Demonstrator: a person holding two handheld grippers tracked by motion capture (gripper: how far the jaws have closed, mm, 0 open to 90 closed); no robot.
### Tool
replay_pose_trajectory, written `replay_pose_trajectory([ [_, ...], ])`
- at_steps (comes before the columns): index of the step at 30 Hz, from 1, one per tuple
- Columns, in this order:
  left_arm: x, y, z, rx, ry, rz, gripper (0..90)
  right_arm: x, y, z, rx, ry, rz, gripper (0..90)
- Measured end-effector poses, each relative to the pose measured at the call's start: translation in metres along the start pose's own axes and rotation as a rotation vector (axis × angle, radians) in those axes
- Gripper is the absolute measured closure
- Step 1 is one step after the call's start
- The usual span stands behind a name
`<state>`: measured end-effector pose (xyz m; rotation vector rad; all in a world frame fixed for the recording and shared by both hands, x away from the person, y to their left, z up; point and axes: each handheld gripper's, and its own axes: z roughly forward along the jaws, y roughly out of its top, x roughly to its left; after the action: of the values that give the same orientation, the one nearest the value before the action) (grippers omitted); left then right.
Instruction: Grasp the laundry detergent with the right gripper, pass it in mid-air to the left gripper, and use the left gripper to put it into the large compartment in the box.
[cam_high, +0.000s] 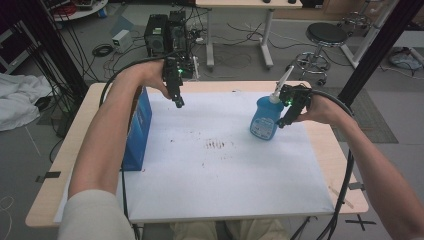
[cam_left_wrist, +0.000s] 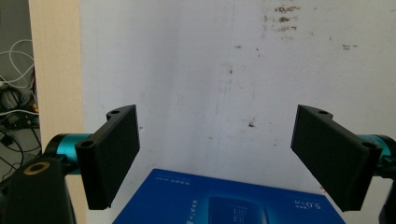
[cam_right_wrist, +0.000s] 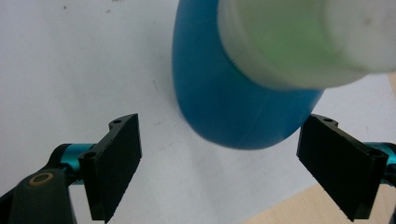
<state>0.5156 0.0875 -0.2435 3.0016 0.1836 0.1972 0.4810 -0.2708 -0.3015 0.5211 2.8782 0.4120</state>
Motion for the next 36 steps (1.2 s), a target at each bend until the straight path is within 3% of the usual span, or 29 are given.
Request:
replay_pose_trajectory([
  [10, 0.000, -0.001, 0.003, -0.003, -0.003, -0.006, 15.6, -0.003, 0.001, 0.011, -0.071, 0.014, 0.088, 13.3],
  [22, 0.002, 0.000, 0.004, -0.002, -0.002, -0.002, 15.6, -0.005, 0.003, 0.019, -0.138, 0.020, 0.124, 13.4],
  [36, 0.003, 0.001, 0.007, -0.003, -0.003, 0.004, 15.6, -0.004, -0.001, 0.027, -0.177, 0.013, 0.149, 14.8],
])
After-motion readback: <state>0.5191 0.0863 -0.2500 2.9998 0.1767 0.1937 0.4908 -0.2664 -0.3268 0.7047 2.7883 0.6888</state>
